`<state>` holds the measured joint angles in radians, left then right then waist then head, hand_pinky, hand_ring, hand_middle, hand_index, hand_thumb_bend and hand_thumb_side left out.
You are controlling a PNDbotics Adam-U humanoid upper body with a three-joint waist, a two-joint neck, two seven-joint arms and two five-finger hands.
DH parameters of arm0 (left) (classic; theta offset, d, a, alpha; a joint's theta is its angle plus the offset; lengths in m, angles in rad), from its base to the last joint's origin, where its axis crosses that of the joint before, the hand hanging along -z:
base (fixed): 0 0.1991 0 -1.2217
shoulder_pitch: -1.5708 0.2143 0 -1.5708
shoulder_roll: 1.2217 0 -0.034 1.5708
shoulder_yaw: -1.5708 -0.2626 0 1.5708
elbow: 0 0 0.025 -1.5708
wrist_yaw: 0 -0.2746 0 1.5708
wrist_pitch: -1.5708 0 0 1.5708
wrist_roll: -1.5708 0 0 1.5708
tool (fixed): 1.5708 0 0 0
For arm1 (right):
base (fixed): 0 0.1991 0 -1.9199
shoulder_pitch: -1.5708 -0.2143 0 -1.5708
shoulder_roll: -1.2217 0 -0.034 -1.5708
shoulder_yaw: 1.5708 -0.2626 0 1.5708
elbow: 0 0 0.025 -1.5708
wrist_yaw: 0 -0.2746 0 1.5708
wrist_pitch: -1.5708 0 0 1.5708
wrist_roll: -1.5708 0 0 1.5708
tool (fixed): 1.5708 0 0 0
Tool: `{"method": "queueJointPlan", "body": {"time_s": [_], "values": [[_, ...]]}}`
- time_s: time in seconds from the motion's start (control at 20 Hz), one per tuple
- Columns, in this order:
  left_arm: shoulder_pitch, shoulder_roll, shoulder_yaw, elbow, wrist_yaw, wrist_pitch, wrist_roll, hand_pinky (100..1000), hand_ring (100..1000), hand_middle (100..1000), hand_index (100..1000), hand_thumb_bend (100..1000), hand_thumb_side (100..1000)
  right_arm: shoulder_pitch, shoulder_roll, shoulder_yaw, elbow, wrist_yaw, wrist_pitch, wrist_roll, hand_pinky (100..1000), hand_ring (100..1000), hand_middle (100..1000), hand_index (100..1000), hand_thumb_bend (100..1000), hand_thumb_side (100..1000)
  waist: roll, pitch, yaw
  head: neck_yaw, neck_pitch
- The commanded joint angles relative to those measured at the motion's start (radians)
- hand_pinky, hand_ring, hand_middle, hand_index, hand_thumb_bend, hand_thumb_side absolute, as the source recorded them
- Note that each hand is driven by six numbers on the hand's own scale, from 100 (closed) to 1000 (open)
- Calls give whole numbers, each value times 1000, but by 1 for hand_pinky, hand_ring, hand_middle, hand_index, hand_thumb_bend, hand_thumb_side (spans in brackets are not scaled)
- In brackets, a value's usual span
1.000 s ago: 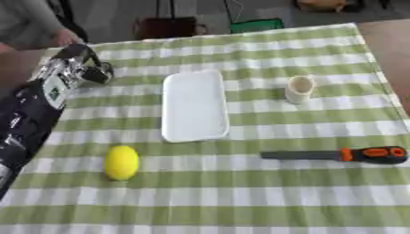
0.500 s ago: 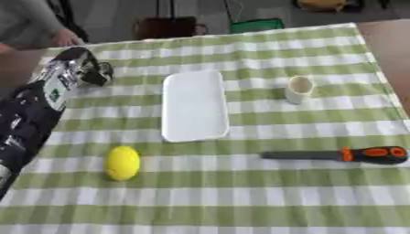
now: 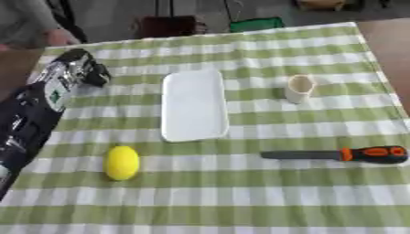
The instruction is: Pick up objects on the table and place them in the box.
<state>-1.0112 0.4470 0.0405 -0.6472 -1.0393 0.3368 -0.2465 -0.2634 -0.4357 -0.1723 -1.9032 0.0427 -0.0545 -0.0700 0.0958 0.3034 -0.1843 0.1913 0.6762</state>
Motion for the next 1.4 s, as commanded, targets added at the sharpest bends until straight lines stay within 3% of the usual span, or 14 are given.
{"method": "queueJointPlan", "body": {"time_s": [0.05,0.3,0.45,0.6,0.65,0.75,0.8,0.85,0.9,0.95,1.4], "values": [[-15,19,1,-10,-3,2,7,911,866,827,486,100,310,-8,-16,-10,-22,-4,-3,1,602,651,706,811,542,729,-7,-17,-1,-3,-10],[-16,21,-2,-6,-1,-1,-7,916,868,831,501,108,302,-8,-16,-10,-22,-4,-3,2,602,651,707,811,542,730,-7,-19,1,-5,-9],[-15,21,-5,-1,-9,-8,-31,931,883,852,563,227,310,-8,-15,-10,-21,-4,-3,3,602,651,707,812,541,730,-7,-20,2,-6,-8],[-16,23,-8,1,-29,-20,-76,935,888,856,577,259,307,-8,-15,-11,-21,-4,-4,4,602,651,707,811,540,730,-7,-21,3,-6,-7],[-15,25,-9,2,-39,-22,-89,940,893,861,603,370,306,-8,-16,-11,-21,-4,-4,4,602,651,707,812,539,731,-7,-22,4,-6,-7],[-15,26,-9,3,-61,-27,-116,940,893,861,606,373,302,-8,-16,-11,-21,-4,-4,4,602,651,707,812,538,731,-8,-23,5,-7,-6],[-15,26,-8,3,-70,-29,-126,940,893,861,606,373,302,-8,-16,-11,-20,-4,-4,4,602,651,707,812,538,731,-8,-23,6,-7,-6],[-14,27,-6,1,-79,-29,-131,931,880,841,540,181,268,-8,-15,-11,-20,-4,-4,4,602,651,707,812,537,731,-8,-23,6,-8,-6],[-14,27,-4,-2,-88,-24,-127,931,880,841,540,181,268,-7,-15,-11,-20,-4,-4,4,602,651,707,812,537,731,-8,-24,7,-8,-7],[-14,27,-2,-5,-95,-18,-118,922,867,824,492,100,247,-7,-15,-11,-20,-4,-4,4,603,651,707,812,536,732,-9,-24,7,-9,-7],[-31,45,2,-66,-46,-15,-100,915,856,812,452,100,251,-4,-15,-13,-18,-5,-5,3,603,651,708,812,534,733,-11,-32,9,-13,-3]]}}
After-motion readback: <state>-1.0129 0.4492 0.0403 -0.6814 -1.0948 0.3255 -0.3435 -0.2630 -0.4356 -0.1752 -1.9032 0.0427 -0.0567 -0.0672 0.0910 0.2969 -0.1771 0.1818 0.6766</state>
